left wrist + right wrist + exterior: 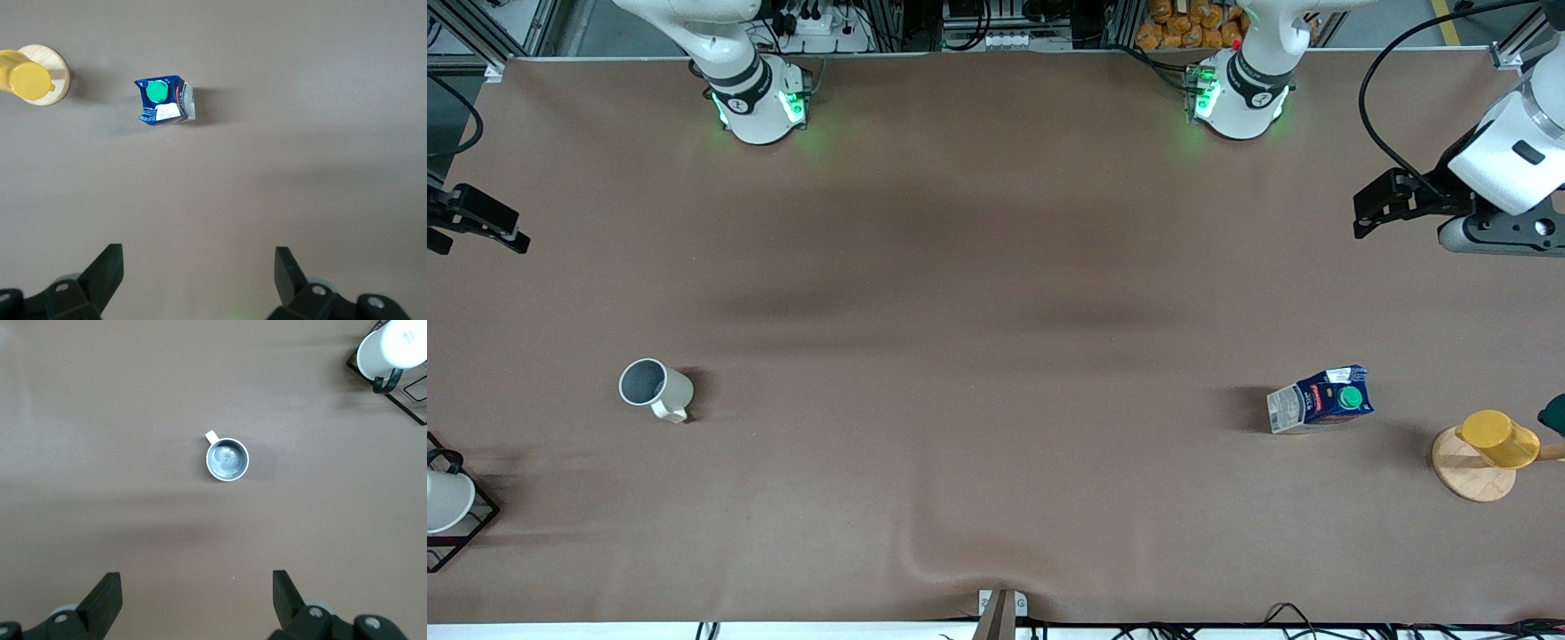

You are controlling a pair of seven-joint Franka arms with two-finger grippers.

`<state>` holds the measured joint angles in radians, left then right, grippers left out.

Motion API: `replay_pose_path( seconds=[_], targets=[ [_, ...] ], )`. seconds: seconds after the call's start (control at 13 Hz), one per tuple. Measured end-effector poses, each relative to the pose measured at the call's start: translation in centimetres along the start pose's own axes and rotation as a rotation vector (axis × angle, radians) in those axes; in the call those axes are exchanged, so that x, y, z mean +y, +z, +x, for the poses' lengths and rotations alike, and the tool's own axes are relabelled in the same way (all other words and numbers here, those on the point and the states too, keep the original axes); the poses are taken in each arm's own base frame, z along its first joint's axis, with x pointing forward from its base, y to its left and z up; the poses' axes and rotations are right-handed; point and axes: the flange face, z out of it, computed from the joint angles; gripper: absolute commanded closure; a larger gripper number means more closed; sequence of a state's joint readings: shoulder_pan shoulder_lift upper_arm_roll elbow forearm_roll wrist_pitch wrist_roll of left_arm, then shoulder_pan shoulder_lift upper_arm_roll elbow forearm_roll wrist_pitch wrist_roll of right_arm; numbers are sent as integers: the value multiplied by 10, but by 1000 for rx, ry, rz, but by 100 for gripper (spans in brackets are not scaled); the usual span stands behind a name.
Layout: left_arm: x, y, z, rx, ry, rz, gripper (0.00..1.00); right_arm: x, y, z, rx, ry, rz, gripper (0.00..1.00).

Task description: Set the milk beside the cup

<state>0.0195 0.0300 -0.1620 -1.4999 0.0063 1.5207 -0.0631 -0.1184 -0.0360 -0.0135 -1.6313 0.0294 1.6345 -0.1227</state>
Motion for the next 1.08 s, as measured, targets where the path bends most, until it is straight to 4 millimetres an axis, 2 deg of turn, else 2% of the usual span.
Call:
replay_pose_path(
  seconds=[0.23, 0.38, 0.62, 0.77, 0.85, 0.92, 1.08],
  targets=[
    [-6, 2, 1, -5, -12, -13, 0, 0, 0, 0, 0, 0, 0, 0],
    [-20, 13, 7, -26, -38, -28, 0, 0, 0, 0, -1, 0, 0, 0],
    [-51, 41, 26, -40, -87, -38, 0, -1, 6, 3, -8, -2, 2, 0],
    [-58, 68, 42, -32, -99, -42, 0, 1, 19, 13, -9, -1, 2, 0],
    [-61, 85, 49, -41, -103, -43, 0, 2, 34, 23, -14, 0, 3, 0],
    [-66, 101, 58, -45, -110, -45, 0, 4, 59, 37, -21, 2, 10, 0],
    [-79, 127, 72, -37, -130, -52, 0, 0, 133, 72, -48, 9, 61, 0]
  ],
)
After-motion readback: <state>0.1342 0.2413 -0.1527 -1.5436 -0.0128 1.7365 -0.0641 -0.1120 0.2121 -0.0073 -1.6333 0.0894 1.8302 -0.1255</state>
